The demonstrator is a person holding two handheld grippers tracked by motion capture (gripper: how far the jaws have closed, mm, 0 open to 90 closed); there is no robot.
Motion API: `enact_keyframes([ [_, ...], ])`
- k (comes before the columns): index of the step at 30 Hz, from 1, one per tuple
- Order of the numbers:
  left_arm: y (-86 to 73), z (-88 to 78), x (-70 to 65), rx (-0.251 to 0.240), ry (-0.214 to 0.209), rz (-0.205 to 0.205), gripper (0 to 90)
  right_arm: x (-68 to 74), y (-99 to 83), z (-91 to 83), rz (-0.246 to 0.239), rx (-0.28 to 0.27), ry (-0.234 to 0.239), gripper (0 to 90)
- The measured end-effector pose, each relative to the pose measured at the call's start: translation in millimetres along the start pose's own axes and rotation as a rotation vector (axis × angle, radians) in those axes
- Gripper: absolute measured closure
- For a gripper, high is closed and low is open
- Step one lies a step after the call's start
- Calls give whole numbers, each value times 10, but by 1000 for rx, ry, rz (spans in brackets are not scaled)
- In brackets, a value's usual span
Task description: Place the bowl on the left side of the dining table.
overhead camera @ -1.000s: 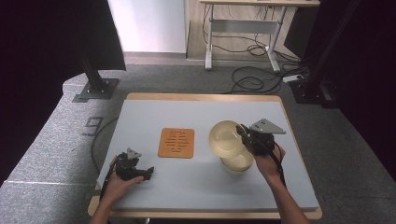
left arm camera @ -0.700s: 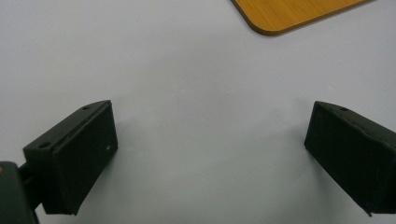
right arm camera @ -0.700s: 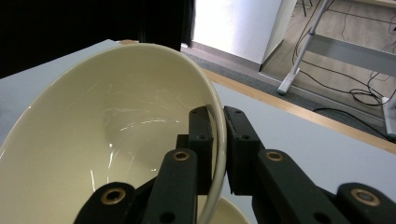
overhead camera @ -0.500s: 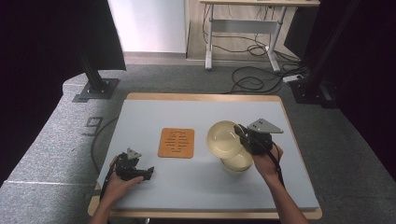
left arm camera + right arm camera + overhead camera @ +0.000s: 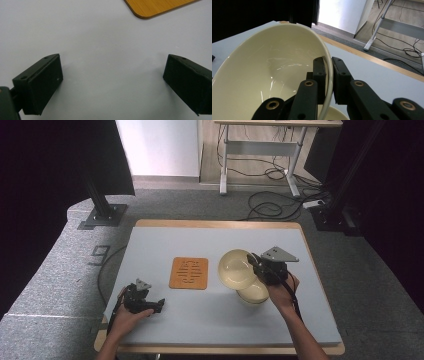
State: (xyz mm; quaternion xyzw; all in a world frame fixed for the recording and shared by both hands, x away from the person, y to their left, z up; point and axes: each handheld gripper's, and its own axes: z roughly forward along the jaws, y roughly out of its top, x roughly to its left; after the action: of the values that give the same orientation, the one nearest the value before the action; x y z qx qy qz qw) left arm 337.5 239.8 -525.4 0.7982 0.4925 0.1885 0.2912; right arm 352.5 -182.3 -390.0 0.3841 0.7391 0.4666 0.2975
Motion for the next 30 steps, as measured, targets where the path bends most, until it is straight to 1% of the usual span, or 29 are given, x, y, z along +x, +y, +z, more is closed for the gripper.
enact_keyframes([
  [13,0,0,-1,0,1,0,25,30,8,39,-9,-3,-2,819],
  [20,0,-1,-1,0,1,0,25,78,27,101,-28,-1,-2,819],
  [30,-1,-2,-2,0,1,0,25,125,54,169,-32,1,6,819],
])
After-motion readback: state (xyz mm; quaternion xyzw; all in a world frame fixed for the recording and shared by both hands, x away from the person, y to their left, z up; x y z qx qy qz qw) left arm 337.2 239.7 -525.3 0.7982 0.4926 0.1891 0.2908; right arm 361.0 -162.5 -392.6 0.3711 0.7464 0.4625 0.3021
